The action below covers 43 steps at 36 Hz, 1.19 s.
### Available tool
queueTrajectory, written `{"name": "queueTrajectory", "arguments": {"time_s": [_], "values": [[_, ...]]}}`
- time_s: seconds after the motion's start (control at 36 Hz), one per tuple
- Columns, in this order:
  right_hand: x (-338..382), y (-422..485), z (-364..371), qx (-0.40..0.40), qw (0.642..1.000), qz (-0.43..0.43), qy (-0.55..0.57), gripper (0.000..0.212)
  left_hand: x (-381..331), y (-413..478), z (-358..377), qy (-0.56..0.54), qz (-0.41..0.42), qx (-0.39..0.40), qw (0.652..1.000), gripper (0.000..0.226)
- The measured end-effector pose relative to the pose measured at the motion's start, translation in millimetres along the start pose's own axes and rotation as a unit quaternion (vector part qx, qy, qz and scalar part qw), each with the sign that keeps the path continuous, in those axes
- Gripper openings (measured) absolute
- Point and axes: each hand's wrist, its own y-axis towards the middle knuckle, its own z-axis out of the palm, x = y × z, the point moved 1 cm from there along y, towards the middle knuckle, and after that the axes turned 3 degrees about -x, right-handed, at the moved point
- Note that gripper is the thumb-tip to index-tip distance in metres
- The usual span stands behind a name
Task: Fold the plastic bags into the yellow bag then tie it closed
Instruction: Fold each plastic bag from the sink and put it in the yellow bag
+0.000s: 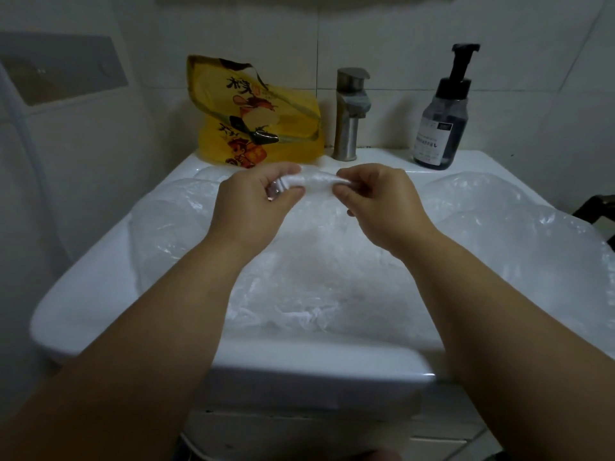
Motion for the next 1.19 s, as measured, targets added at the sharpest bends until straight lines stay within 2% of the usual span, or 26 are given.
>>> {"name": "queueTrajectory", "arguments": {"time_s": [0.11,0.22,0.33,0.44,0.61,0.67,0.75,0.81,0.86,0.92,0.94,1.03,1.19], "values": [[-1,2,0,0.016,1.000,0.000,-0.022,0.020,0,1,0,0.055,0.031,0.028,0.998,0.015],[-4,3,-1,0.042,0.999,0.016,-0.011,0.008,3,3,0,0.049,0.001,0.071,0.996,0.006],[-3,4,-5,0.053,0.998,0.026,0.020,0.014,-5,4,-1,-0.132,-0.094,0.108,0.981,0.002],[0,2,-6,0.079,0.993,0.050,0.079,0.017,-6,7,-4,-0.263,-0.144,0.082,0.950,0.004],[6,-2,-5,0.157,0.973,0.100,0.136,0.014,-10,7,-4,-0.350,-0.193,0.049,0.915,0.001],[8,-3,-4,0.167,0.967,0.108,0.162,0.014,-10,9,-3,-0.383,-0.205,0.033,0.900,0.010],[12,-5,-1,0.154,0.963,0.106,0.192,0.016,-11,10,-2,-0.434,-0.227,0.039,0.871,0.058],[14,-8,4,0.150,0.960,0.102,0.213,0.018,-12,5,3,-0.396,-0.227,0.122,0.881,0.073],[17,-11,10,0.158,0.955,0.095,0.231,0.021,-16,-7,11,-0.294,-0.212,0.245,0.899,0.071],[17,-13,14,0.168,0.952,0.093,0.240,0.020,-18,-13,18,-0.248,-0.221,0.291,0.897,0.078],[17,-14,14,0.176,0.949,0.093,0.244,0.019,-19,-12,20,-0.254,-0.225,0.290,0.895,0.074],[17,-14,14,0.204,0.947,0.093,0.232,0.016,-20,-5,14,-0.275,-0.230,0.237,0.903,0.042],[19,-11,12,0.210,0.936,0.121,0.257,0.013,-17,8,2,-0.398,-0.259,0.144,0.868,0.045]]}}
